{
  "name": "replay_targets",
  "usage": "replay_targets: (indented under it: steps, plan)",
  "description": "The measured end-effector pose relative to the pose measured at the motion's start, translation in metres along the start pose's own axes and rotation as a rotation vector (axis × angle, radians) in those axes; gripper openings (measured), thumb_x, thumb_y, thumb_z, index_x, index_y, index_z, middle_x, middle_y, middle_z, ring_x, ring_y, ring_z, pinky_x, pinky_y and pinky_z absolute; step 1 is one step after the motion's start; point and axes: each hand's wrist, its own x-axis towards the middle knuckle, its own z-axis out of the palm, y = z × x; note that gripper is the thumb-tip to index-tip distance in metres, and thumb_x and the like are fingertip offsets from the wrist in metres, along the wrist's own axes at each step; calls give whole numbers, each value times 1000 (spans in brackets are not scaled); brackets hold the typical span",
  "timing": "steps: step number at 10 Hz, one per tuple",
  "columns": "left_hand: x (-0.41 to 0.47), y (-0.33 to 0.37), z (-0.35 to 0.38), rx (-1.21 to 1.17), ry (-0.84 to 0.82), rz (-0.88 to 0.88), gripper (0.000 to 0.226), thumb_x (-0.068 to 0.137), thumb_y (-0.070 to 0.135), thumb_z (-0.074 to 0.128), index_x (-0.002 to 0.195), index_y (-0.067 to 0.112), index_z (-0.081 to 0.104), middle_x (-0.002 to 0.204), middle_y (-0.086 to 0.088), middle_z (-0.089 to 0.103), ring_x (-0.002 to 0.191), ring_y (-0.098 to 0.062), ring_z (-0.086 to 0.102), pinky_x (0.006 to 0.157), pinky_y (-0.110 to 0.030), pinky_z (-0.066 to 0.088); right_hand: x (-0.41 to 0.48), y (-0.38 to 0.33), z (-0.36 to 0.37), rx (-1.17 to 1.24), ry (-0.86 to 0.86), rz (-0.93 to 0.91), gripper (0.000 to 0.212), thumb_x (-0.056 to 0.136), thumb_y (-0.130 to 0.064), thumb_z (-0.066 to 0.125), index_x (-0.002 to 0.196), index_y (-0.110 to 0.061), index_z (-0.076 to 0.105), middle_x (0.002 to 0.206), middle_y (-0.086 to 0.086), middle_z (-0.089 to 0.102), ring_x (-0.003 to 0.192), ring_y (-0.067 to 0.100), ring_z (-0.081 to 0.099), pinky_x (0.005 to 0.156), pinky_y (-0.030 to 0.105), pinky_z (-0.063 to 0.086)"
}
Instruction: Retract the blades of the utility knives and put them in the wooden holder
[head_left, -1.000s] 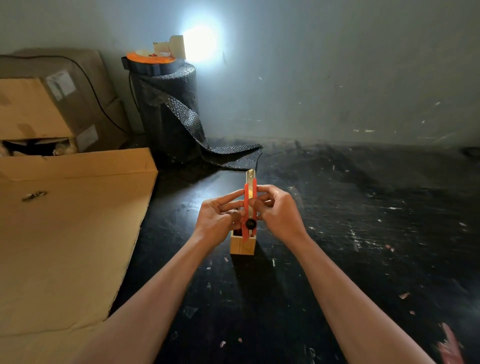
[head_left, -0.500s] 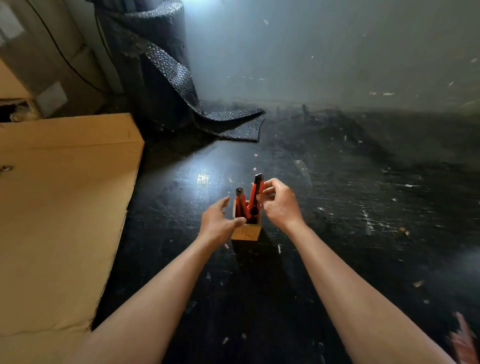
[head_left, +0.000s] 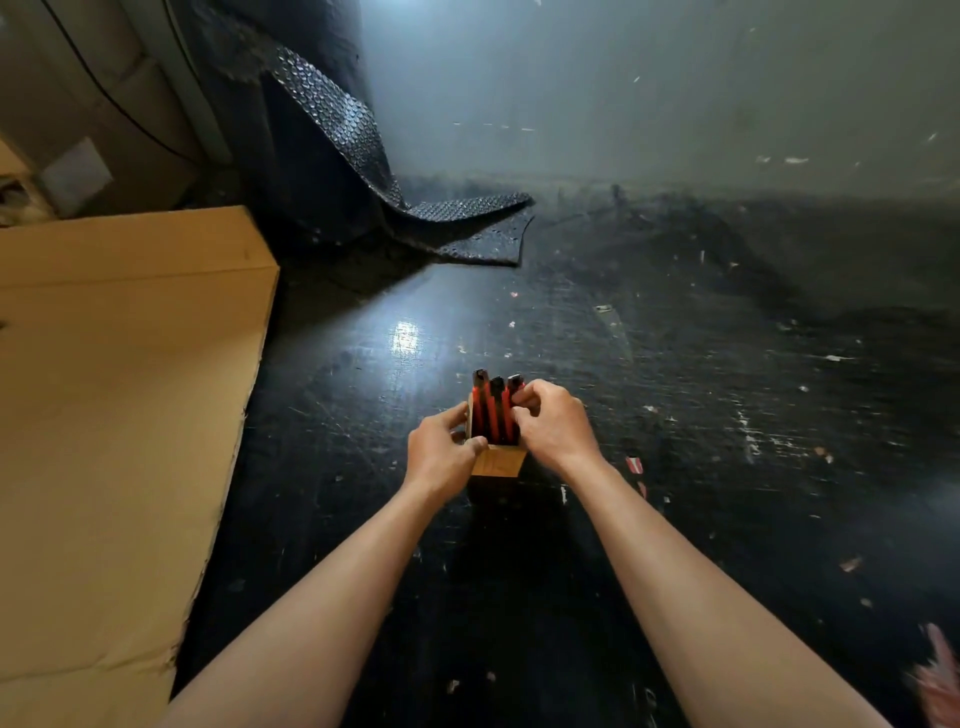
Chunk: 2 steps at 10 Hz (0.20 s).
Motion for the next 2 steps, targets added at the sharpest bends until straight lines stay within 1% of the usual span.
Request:
replay_targets:
  steps: [1,2]
  plan:
    - [-4,2,-2,17,2,4,55,89,10,77,141,18,60,139,-5,66,123,-26,66,93,-54,59,-6,-1,-6,0,-15,2,19,96,-18,66,115,-16,69,113,4,73,104,18,68,78,25,50]
    - [-11,0,-5,18,35,6,58,89,15,78,143,13,57,143,-7,62,127,-26,63,91,-52,60,-17,-6,-18,10,13,-32,17,96,-20,66,113,-16,70,112,3,73,103,17,68,79,25,50]
